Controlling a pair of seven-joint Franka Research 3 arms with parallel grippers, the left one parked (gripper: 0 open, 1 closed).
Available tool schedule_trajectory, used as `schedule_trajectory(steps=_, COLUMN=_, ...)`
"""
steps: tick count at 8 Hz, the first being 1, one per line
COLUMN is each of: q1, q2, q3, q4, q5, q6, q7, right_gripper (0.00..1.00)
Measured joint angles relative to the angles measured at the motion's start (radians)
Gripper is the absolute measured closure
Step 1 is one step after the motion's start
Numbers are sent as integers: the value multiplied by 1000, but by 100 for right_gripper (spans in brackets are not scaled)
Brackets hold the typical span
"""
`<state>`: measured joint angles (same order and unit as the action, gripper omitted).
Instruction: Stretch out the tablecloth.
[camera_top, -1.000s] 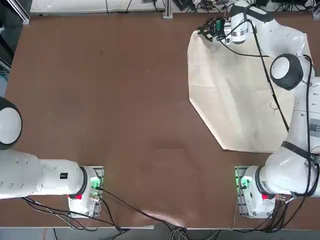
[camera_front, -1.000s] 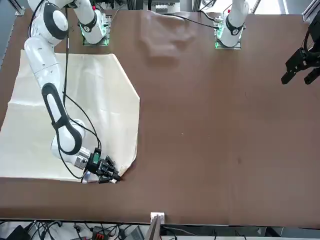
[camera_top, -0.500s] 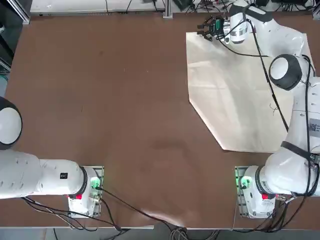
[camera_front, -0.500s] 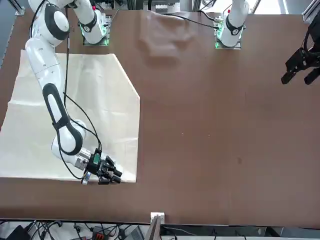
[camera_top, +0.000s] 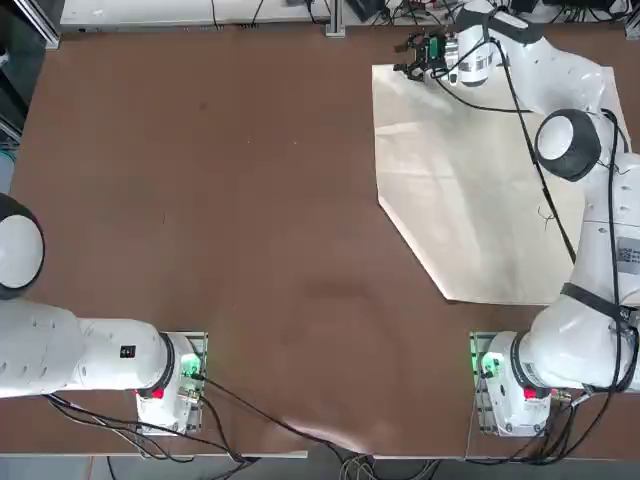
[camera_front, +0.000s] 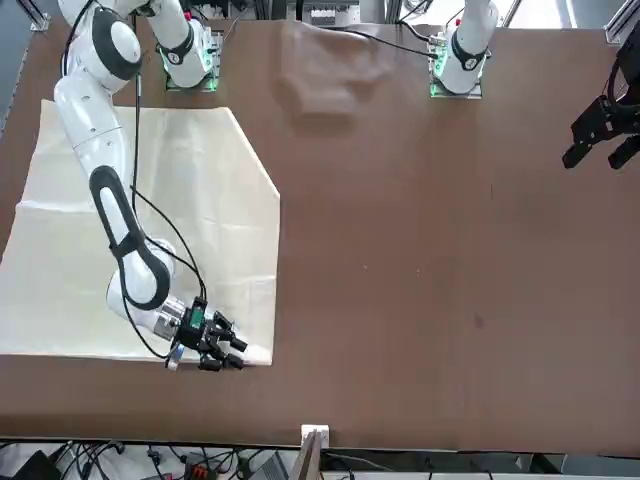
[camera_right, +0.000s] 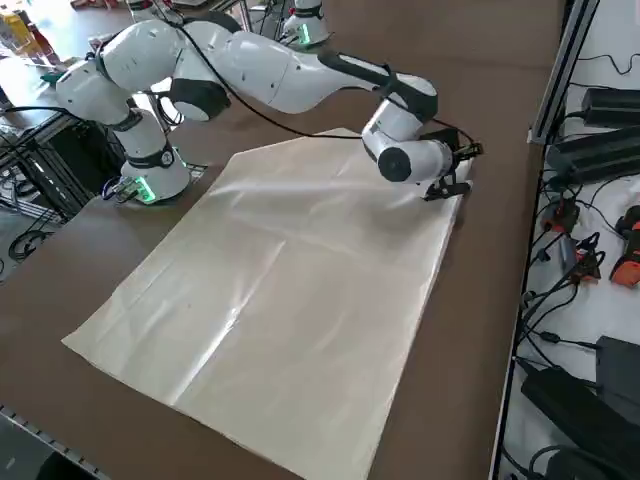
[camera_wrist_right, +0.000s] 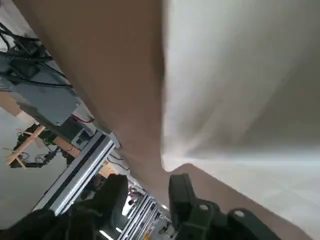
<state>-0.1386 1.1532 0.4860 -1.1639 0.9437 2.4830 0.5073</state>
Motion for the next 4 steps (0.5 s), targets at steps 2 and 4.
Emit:
schedule_trajectory(steps=2, q1=18, q2=-45, q3=-31, q4=9, q5=-162, q6=-10, q7=-4, right_gripper=6)
schedule_trajectory(steps=4, q1=51, q2=-154, q3=-75, q4=-71, q5=-306, q6=-22, q7=-2, right_gripper=0)
